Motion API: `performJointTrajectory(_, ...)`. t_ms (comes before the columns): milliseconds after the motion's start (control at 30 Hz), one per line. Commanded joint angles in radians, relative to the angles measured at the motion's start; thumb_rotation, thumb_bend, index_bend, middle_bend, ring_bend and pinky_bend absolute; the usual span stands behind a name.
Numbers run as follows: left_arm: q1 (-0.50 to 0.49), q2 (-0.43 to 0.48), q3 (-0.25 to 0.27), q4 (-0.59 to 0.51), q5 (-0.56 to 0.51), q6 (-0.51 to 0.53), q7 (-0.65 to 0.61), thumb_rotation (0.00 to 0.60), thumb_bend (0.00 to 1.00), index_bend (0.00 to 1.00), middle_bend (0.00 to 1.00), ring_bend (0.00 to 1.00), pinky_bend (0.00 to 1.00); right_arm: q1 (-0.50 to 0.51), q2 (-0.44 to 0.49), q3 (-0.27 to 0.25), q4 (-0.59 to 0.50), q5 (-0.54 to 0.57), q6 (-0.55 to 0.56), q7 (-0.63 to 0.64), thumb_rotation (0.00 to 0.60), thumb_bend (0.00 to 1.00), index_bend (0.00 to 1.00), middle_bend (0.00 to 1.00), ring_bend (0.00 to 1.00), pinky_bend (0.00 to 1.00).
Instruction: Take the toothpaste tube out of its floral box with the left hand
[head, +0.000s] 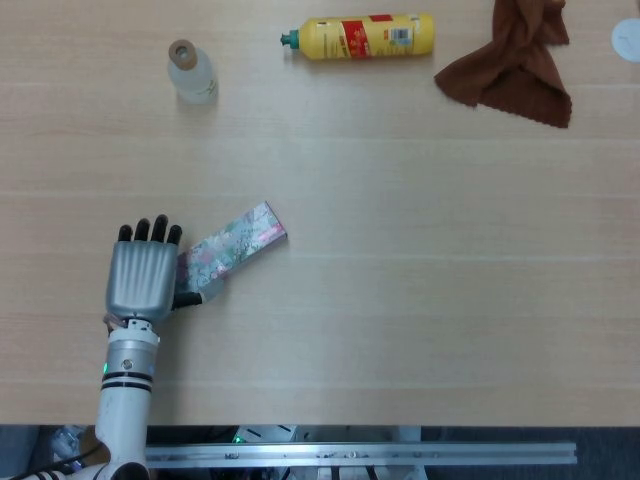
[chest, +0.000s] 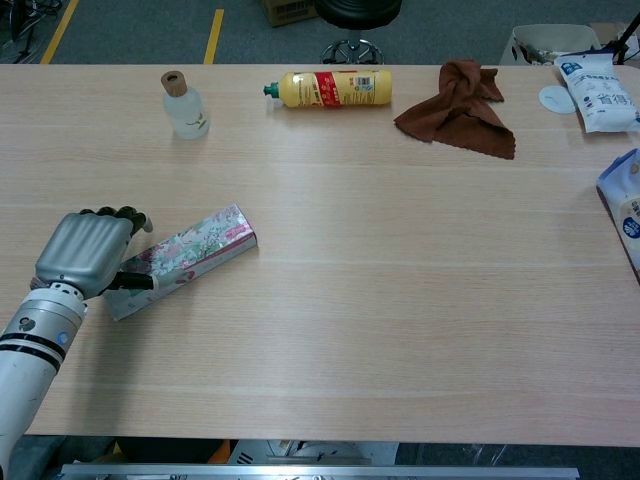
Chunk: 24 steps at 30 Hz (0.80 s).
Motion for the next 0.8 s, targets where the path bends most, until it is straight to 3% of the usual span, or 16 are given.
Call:
performJointTrajectory(33, -0.001, -0.003, -0.002, 0.007, -0.003, 0.0, -0.002, 0.147, 0.09, 0.25, 0.21, 0.22, 0.28, 0.0, 0.0, 0.0, 0.001, 0.0, -0.001, 0.001, 0.6, 0.41, 0.46, 0.37, 0.28, 0.36)
performJointTrajectory(633, -0.007, -0.038, 0.014, 0.071, -0.024, -0.02, -0.008, 0.155, 0.09, 0.25, 0.21, 0.22, 0.28, -0.005, -0.002, -0.002, 0.011, 0.007, -0.004, 0.014, 0.6, 0.41, 0.46, 0.37, 0.28, 0.36)
performJointTrajectory(800, -0.011, -0.044, 0.007, 0.098, -0.031, -0.027, -0.015, 0.21, 0.09, 0.25, 0.22, 0.23, 0.31, -0.005, -0.003, -0.003, 0.013, 0.009, -0.008, 0.017, 0.6, 0.41, 0.46, 0.37, 0.28, 0.36)
